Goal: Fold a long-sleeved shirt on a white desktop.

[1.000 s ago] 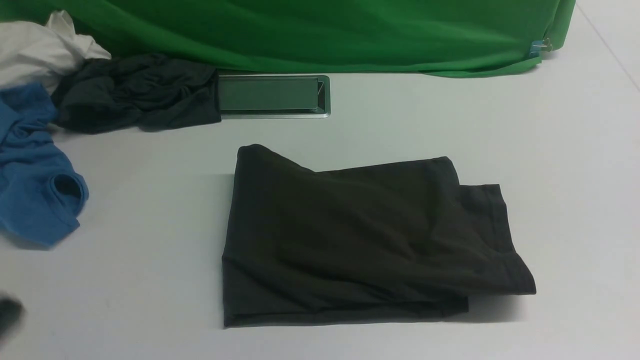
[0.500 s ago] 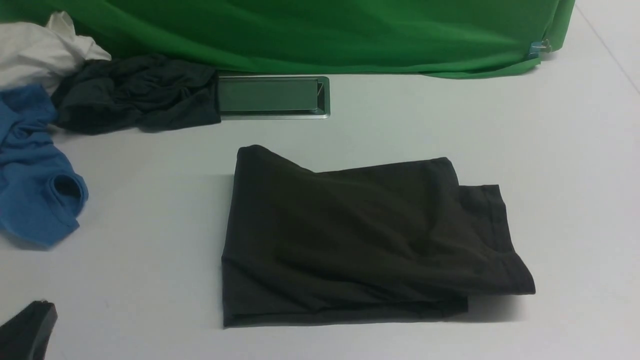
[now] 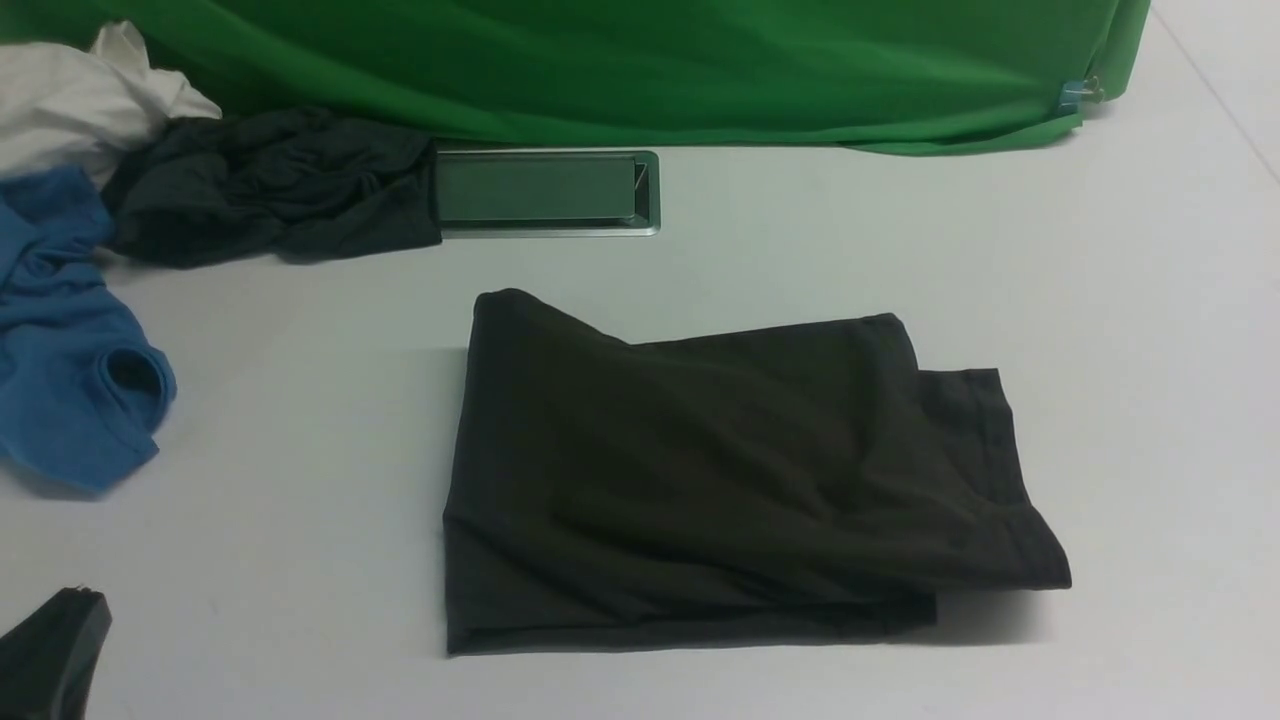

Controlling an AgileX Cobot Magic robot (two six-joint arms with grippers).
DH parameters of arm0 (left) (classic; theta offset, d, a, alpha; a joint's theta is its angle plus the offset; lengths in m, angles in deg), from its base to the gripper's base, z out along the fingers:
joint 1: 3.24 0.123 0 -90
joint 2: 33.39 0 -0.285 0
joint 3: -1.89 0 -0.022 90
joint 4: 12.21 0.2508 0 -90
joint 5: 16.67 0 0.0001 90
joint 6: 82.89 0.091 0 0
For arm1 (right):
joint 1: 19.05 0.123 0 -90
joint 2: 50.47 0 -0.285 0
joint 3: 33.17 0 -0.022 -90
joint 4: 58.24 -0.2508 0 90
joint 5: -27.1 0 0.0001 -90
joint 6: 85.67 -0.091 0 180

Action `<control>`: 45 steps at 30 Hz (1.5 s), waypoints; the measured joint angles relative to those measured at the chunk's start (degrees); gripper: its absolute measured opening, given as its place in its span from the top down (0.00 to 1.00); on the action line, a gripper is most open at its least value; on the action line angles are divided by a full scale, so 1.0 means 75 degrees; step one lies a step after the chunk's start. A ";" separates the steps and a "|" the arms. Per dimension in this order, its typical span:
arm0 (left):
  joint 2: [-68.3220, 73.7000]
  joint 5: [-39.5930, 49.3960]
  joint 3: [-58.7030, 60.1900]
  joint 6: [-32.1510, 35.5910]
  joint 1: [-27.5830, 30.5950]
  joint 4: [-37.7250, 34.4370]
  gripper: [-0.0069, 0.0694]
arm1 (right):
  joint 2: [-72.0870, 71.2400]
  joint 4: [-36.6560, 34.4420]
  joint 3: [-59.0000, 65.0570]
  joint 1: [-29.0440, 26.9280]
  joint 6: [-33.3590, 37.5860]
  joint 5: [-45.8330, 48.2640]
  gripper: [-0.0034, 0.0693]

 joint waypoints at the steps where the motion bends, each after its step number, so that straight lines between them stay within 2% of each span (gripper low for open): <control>1: 0.0000 0.0000 0.0000 0.0000 -0.0067 0.0000 0.88 | 0.0000 0.0000 0.0000 0.0000 0.0000 0.0000 0.65; 15: 0.0000 0.0000 0.0000 0.0000 -0.0235 0.0000 0.88 | 0.0000 0.0000 0.0000 -0.0083 0.0000 0.0007 0.63; 20: 0.0000 0.0000 0.0000 0.0000 -0.0284 0.0000 0.88 | 0.0000 0.0000 0.0000 -0.1481 0.0000 0.0023 0.63; 21: 0.0000 0.0000 0.0000 0.0000 -0.0283 0.0000 0.88 | 0.0000 0.0000 0.0000 -0.1481 0.0000 0.0023 0.63; 23: 0.0000 0.0000 0.0000 0.0000 -0.0291 0.0000 0.88 | 0.0000 0.0000 0.0000 -0.2241 0.0000 0.0031 0.63; 29: 0.0000 0.0000 0.0000 0.0000 -0.0291 0.0000 0.88 | 0.0000 0.0000 0.0000 -0.2784 0.0023 0.0031 0.63; 33: 0.0000 0.0000 0.0000 0.0000 -0.0291 0.0000 0.88 | 0.0018 0.0044 0.0118 -0.2797 0.0553 -0.0003 0.63; 39: 0.0000 -0.0003 0.0000 0.0000 -0.0291 0.0000 0.88 | -0.0796 0.0207 0.1417 -0.3270 0.0983 -0.0065 0.63; 45: 0.0000 -0.0003 0.0000 0.0000 -0.0291 0.0000 0.88 | -0.2006 0.0237 0.3405 -0.4377 0.0977 -0.0096 0.62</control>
